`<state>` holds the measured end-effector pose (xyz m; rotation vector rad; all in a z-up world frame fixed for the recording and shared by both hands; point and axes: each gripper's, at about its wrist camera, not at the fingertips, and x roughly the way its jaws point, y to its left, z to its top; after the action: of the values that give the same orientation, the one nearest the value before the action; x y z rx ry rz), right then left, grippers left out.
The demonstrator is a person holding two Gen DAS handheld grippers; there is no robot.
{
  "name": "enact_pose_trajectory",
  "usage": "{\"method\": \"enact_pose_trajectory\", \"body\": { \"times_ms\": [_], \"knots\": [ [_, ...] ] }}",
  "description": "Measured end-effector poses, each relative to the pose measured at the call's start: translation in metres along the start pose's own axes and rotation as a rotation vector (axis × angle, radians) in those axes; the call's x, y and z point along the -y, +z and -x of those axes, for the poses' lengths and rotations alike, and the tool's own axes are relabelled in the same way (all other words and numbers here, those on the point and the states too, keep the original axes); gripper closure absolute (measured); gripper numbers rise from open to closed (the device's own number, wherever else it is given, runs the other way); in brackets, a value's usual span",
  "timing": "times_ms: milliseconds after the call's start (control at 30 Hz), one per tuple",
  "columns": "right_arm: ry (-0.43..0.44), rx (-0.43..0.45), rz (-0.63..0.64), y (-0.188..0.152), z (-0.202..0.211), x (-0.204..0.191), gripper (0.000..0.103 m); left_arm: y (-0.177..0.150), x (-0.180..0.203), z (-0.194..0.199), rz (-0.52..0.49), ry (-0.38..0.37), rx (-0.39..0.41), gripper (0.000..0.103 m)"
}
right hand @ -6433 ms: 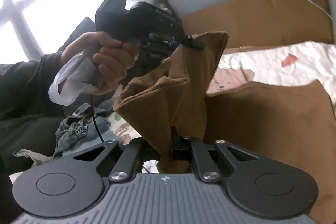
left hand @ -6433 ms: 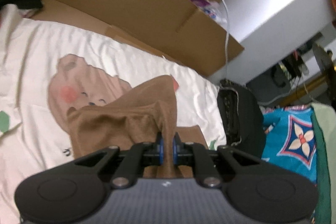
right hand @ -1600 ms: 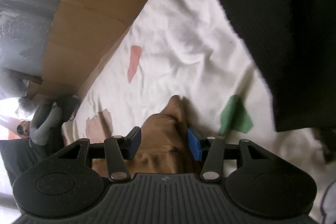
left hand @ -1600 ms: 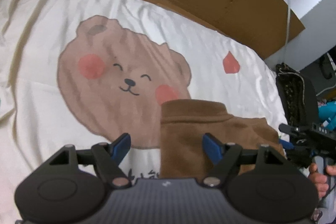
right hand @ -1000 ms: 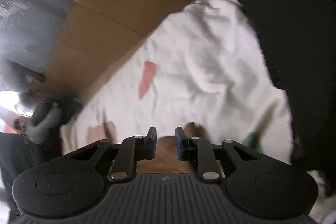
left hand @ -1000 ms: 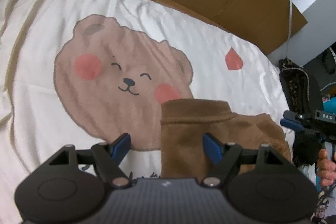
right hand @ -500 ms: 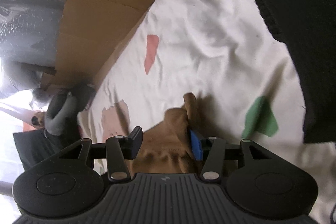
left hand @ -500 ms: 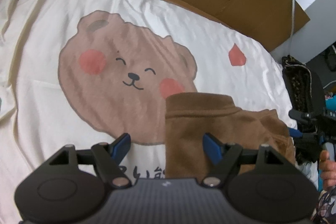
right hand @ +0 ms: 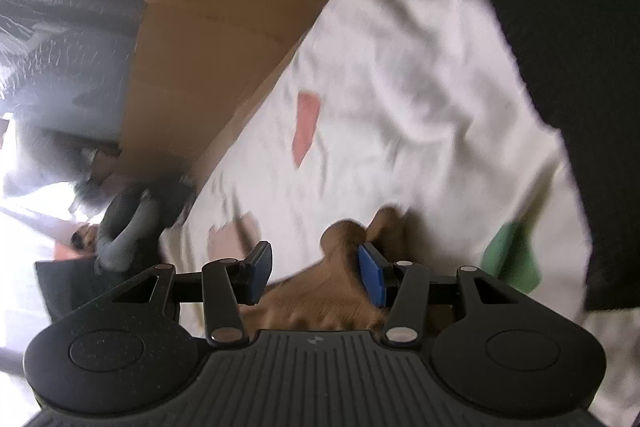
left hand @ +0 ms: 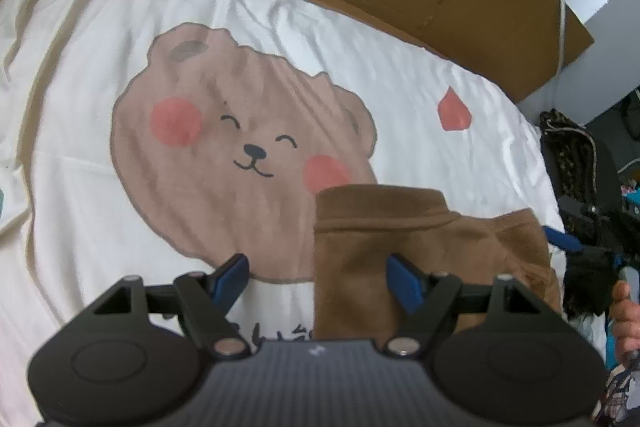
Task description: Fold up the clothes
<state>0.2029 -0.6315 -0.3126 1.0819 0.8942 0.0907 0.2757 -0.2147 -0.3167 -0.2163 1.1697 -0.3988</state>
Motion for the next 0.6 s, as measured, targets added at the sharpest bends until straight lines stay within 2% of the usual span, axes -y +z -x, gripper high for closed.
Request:
{"method": "enact_pose_trajectory", "body": {
  "times_ms": [100, 233, 333, 367, 400, 467, 600],
  "knots": [
    [-0.05, 0.061, 0.038, 0.002, 0.006, -0.005, 0.052, 0.001, 0.0, 0.0, 0.002, 0.002, 0.006, 0.025],
    [-0.101, 0.041, 0.16, -0.004, 0.003, -0.02, 0.052, 0.003, 0.0, -0.001, -0.018, 0.001, 0.024, 0.025],
    [-0.24, 0.02, 0.303, -0.011, -0.01, -0.03, 0.052, 0.005, -0.001, -0.01, -0.034, 0.001, 0.017, 0.027],
    [-0.286, 0.016, 0.347, -0.014, -0.015, -0.033, 0.053, 0.005, 0.0, -0.014, -0.048, 0.002, 0.012, 0.031],
    [-0.309, 0.015, 0.375, -0.016, -0.018, -0.033, 0.058, 0.006, 0.001, -0.017, -0.072, 0.005, 0.011, 0.034],
    [-0.345, -0.005, 0.411, -0.018, -0.025, -0.03, 0.091, 0.007, 0.004, -0.021, -0.123, 0.021, 0.03, 0.036],
    [-0.42, -0.004, 0.481, -0.021, -0.033, -0.028, 0.09, 0.013, 0.01, -0.026, -0.173, 0.059, 0.061, 0.036]
  ]
}}
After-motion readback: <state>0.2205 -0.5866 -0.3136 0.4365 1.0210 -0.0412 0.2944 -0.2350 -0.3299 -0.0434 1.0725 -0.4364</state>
